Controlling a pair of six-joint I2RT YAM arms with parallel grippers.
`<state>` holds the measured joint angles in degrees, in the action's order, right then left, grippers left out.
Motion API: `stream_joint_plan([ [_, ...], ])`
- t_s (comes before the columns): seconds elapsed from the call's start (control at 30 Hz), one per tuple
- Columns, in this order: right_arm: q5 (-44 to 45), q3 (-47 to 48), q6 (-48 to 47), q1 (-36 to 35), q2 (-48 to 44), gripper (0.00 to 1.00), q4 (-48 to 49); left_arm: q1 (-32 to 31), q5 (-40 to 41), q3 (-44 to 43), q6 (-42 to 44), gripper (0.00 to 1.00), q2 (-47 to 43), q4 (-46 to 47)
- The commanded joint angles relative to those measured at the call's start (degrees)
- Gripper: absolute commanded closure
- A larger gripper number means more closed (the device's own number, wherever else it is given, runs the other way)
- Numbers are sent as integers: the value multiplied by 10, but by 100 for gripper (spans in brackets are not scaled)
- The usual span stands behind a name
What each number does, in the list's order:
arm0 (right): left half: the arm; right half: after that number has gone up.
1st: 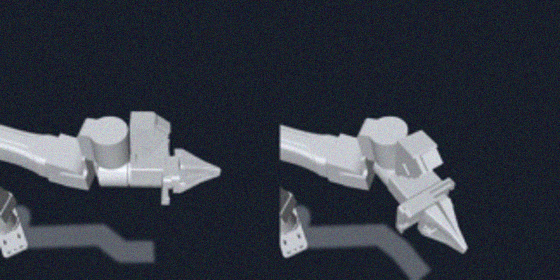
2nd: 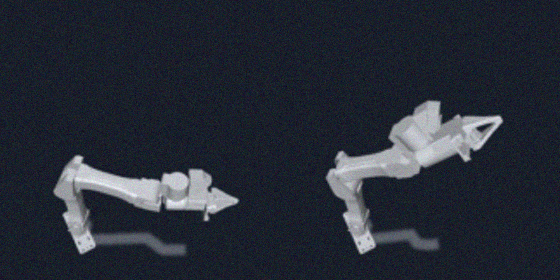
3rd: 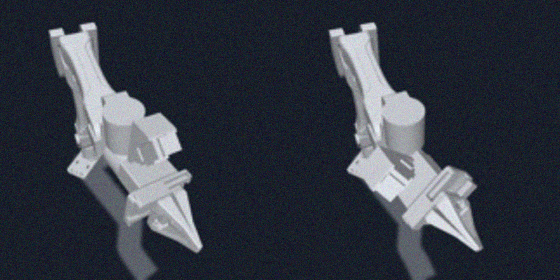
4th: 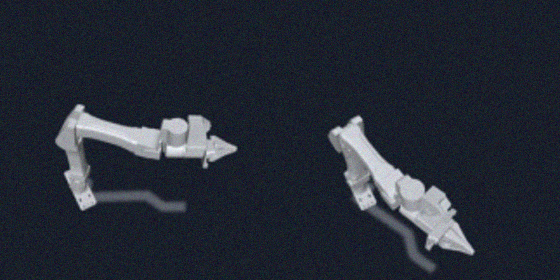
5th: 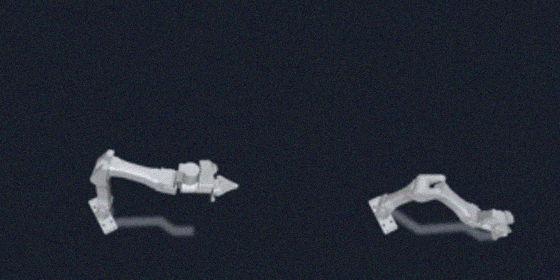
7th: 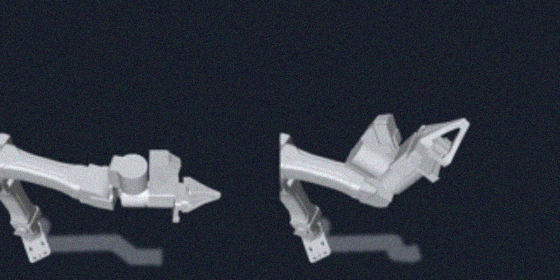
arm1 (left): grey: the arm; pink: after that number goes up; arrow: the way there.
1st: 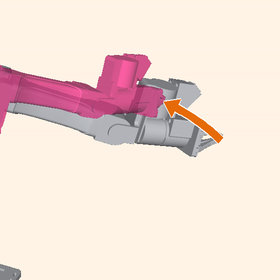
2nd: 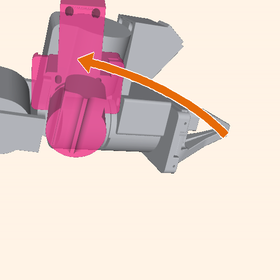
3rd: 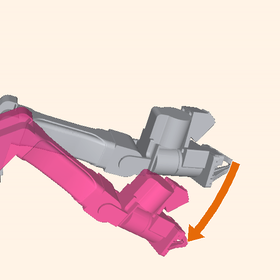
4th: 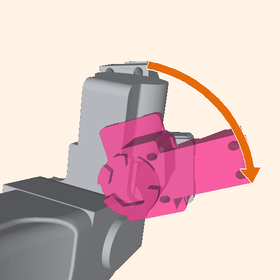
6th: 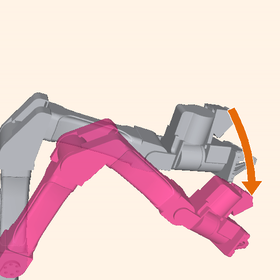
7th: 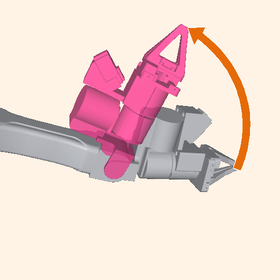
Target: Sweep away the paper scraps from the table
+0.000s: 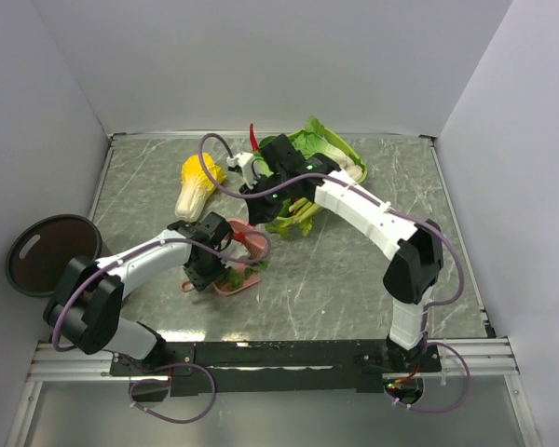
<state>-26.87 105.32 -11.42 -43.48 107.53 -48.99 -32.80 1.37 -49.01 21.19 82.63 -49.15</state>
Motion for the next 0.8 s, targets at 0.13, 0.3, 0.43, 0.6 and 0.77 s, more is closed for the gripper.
stream_joint_plan([
  [0.13, -2, 8, -16, 15, -105, 100, -8, 1, -8, 12, -34, 99, -38, 91],
  [0.3, 48, -10, -24, 35, -124, 100, -20, 1, -7, 23, -33, 99, -40, 117],
  [0.43, 62, -44, -2, 60, -148, 100, -1, 2, -6, 24, -36, 99, -56, 130],
  [0.6, 81, -43, -2, 89, -177, 100, 10, 4, -19, 31, -54, 99, -75, 133],
  [0.77, 70, -50, -32, 102, -183, 100, 0, 5, -27, 47, -51, 99, -85, 113],
])
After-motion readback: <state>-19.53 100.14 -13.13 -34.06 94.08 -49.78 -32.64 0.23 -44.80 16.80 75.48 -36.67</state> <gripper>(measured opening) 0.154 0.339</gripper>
